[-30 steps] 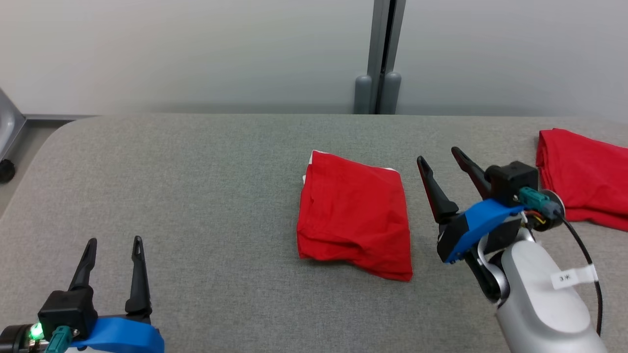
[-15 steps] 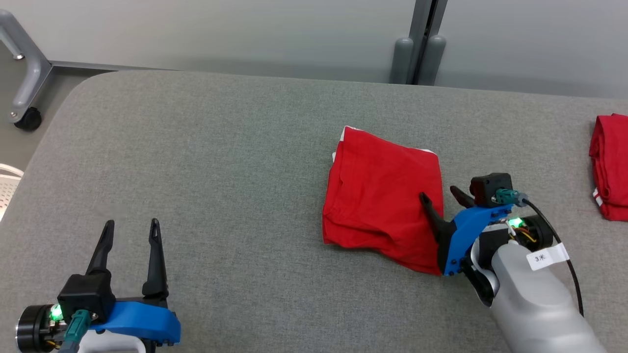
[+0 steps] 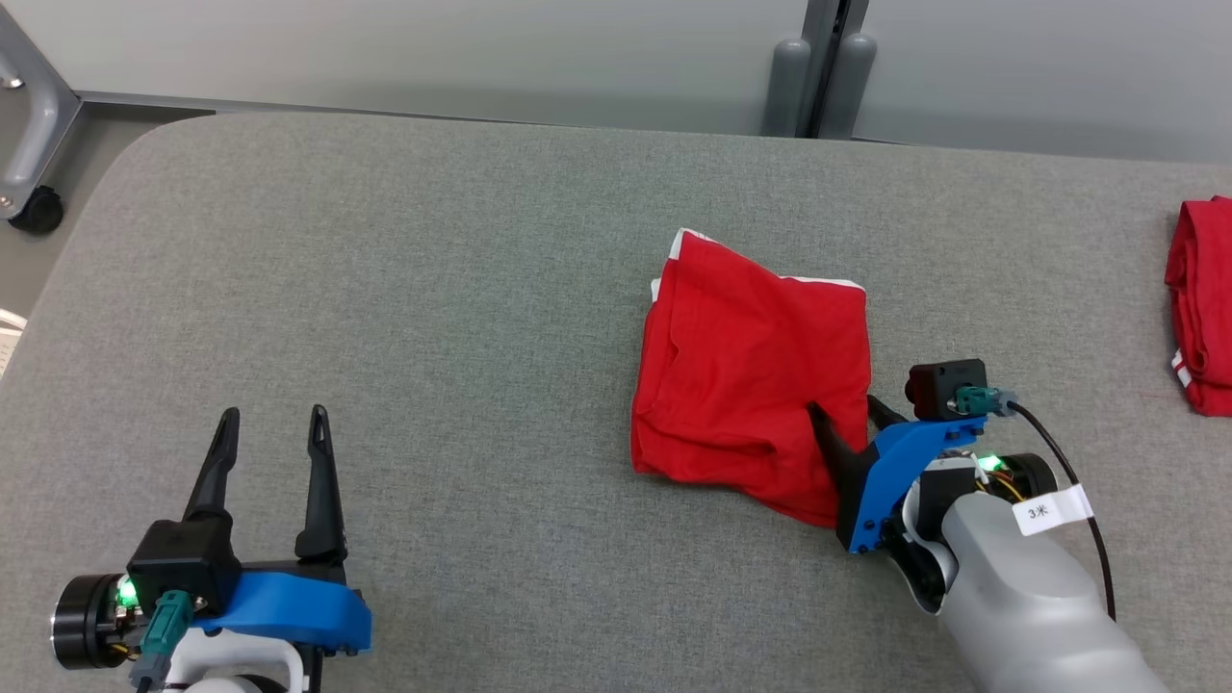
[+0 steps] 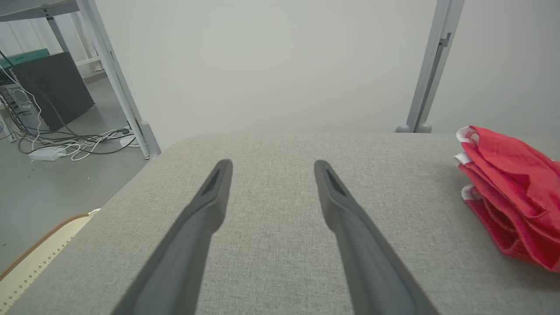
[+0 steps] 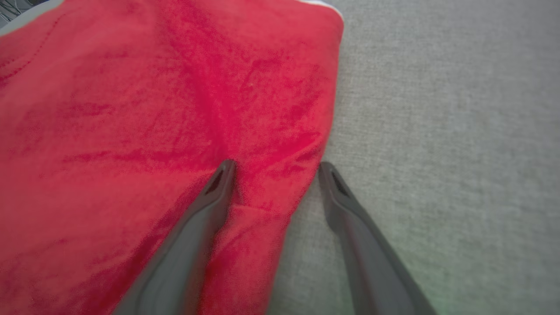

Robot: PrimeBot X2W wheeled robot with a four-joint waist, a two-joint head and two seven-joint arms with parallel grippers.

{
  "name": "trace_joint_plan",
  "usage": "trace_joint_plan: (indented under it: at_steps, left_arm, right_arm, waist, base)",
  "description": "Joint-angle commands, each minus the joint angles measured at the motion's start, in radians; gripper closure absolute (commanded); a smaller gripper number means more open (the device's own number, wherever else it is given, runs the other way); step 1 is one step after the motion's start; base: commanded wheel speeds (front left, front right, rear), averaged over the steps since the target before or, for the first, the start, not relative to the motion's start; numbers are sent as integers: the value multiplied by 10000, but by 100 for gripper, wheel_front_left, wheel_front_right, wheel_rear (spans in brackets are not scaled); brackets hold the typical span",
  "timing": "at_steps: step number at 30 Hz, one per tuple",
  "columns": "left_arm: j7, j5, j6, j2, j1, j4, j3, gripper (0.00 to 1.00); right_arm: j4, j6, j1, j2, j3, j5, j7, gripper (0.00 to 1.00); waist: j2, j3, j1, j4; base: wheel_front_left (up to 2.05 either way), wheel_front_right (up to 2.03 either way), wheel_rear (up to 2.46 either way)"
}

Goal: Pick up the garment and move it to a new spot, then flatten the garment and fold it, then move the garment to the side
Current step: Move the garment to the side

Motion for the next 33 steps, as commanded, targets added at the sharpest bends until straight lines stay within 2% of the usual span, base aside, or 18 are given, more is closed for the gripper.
trace_joint_plan:
  at_steps: [1, 2, 6, 11, 19, 26, 29, 33]
  left_arm:
    - [-80, -45, -5, -1, -171, 58, -40, 0]
    - [-82, -42, 8, -10, -207, 63, -56, 0]
    - [-151, -63, 68, 34, -200, 65, -34, 0]
    - [-236, -42, 78, 116, -256, 20, -41, 0]
    - [-177, 166, 69, 306, -727, -289, -229, 0]
    - [33, 482, 293, 774, -975, -987, 11, 0]
    - [249, 601, 401, 1040, -893, -1455, 195, 0]
    - [540, 733, 511, 1336, -828, -2031, 412, 0]
  right_arm:
    - [87, 31, 48, 213, 296, 193, 269, 59]
    - [51, 29, 6, 222, 406, 334, 268, 100]
    - [-72, 18, -298, 74, 863, 652, 199, 100]
    - [-393, 8, -857, -716, 1870, 534, 89, 100]
    - [-1440, 11, -2291, -2706, 4186, 601, 476, 100]
    - [-2365, 14, -3981, -4402, 5614, 1312, 605, 100]
    - [-2553, 14, -4528, -4978, 6079, 1621, 596, 100]
    - [-2650, 14, -5042, -5412, 6525, 1860, 635, 100]
  waist:
    - [-1, 41, -1, 9]
    - [-1, 61, -1, 8]
    - [-1, 169, -1, -108]
    - [-1, 364, -1, -437]
    - [-1, 1135, -1, -1198]
    - [-1, 2097, -1, -2384]
    - [-1, 2399, -1, -2956]
    - [-1, 2721, -1, -3495]
  base:
    - [0, 0, 0]
    - [0, 0, 0]
    - [0, 0, 0]
    - [0, 0, 0]
    - [0, 0, 0]
    - [0, 0, 0]
    - [0, 0, 0]
    - [0, 0, 0]
